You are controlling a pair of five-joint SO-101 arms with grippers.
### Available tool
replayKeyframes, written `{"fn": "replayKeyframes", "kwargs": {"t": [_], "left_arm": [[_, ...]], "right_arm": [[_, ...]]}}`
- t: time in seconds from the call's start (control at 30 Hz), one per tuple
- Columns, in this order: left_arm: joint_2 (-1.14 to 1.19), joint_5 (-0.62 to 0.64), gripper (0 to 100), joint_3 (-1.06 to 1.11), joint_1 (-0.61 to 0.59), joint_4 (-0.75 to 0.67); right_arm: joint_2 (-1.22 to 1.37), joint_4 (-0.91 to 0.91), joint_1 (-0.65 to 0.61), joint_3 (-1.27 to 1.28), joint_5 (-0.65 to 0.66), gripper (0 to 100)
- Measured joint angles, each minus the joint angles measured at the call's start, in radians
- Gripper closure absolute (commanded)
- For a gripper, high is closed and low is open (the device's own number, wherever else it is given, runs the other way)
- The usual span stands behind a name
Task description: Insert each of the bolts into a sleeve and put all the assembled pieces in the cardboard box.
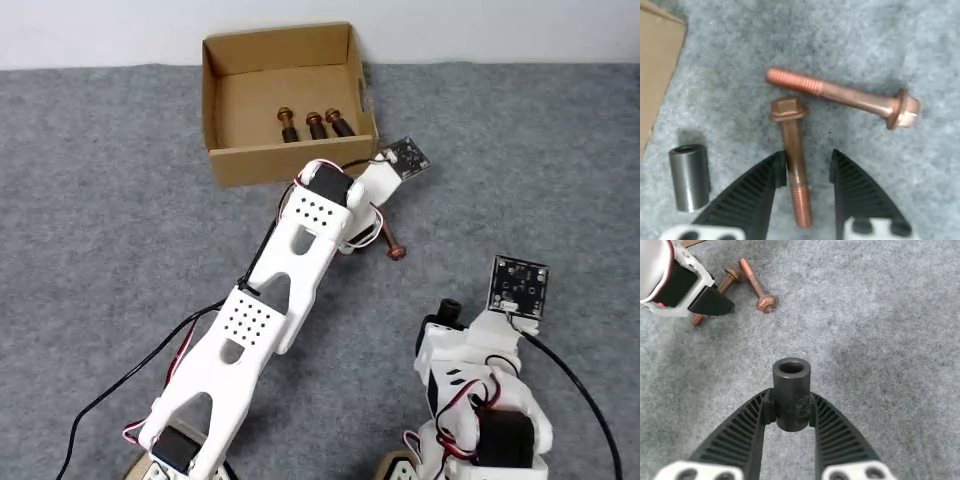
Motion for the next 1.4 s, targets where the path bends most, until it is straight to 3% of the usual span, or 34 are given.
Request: {"fn": "replayKeyframes", "kwargs": {"t": [0.27,0.53,0.9,1.03,1.27,1.4], "left_arm": [[0.000,0.005,99,0.021,0.011,0.005],[-0.002,0.005,100,0.011,0.015,0.009],[-0.279,0.215,100,0.034,0.014,0.014],[-0.454,0.230,100,0.192,0.025,0.015],[-0.864,0.310,100,0.652,0.035,0.015],[-1.086,0.356,100,0.870,0.034,0.012]], "right_arm": [[0.000,0.000,-0.002,0.000,0.000,99.1],[-0.014,0.000,-0.002,0.000,0.000,99.1],[-0.009,0.008,-0.002,0.000,0.000,99.1],[-0.009,0.037,-0.002,0.000,0.000,99.1],[-0.012,0.051,-0.005,-0.002,0.000,99.1],[-0.011,0.063,-0.084,-0.012,-0.005,99.1]]}}
